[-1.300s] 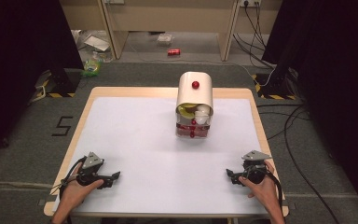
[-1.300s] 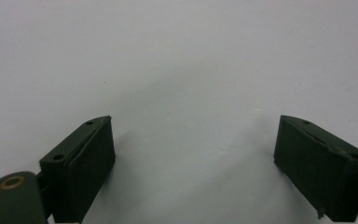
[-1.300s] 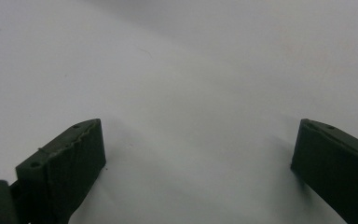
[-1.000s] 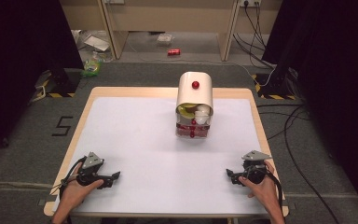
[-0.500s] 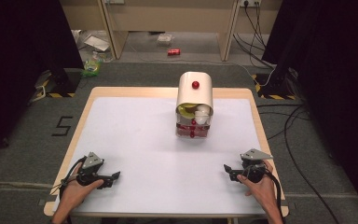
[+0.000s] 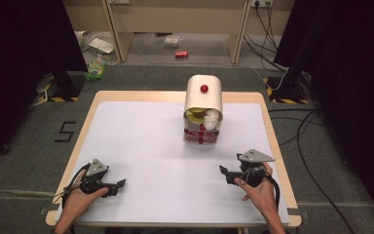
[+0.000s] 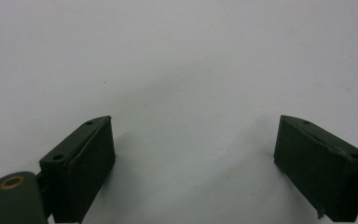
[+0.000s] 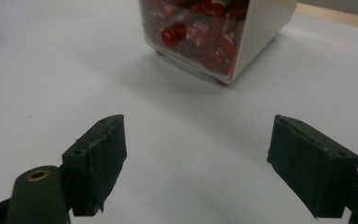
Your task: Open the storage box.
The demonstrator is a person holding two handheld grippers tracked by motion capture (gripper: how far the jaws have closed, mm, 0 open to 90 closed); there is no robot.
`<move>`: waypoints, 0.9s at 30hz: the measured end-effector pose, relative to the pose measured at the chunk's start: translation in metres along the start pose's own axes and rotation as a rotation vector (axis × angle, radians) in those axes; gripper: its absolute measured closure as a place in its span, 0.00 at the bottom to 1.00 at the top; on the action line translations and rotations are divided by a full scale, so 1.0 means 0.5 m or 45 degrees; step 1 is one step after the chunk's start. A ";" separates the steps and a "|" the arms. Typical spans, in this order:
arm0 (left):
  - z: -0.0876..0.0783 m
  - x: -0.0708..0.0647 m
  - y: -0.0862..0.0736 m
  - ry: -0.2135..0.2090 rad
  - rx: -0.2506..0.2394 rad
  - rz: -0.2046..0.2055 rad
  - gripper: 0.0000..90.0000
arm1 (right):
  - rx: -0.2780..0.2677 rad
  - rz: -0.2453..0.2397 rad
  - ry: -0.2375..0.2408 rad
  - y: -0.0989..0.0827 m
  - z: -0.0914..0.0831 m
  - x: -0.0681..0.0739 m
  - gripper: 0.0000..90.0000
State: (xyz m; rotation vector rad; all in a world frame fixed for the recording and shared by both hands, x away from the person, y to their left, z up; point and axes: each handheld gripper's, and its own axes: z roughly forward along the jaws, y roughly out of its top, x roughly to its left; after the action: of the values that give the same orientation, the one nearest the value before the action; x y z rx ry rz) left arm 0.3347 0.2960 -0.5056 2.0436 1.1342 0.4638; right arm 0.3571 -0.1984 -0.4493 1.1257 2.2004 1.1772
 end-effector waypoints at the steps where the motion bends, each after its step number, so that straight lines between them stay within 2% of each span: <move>1: 0.000 0.000 0.000 0.000 0.000 0.000 0.13 | -0.006 -0.006 0.002 0.008 0.000 0.004 0.22; 7: 0.000 0.000 0.000 0.000 -0.001 0.000 0.13 | -0.063 -0.031 0.014 0.052 0.003 0.021 0.23; 13: 0.000 0.000 0.000 0.000 -0.001 -0.001 0.13 | -0.095 -0.041 0.026 0.080 0.001 0.029 0.24; 27: 0.000 0.000 0.000 -0.001 -0.001 -0.001 0.13 | -0.107 -0.042 0.035 0.123 0.002 0.029 0.27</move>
State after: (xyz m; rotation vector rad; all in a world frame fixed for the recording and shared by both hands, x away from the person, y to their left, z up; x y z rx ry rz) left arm 0.3349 0.2961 -0.5056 2.0427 1.1344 0.4633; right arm 0.3779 -0.1666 -0.3988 1.0409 2.1599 1.2663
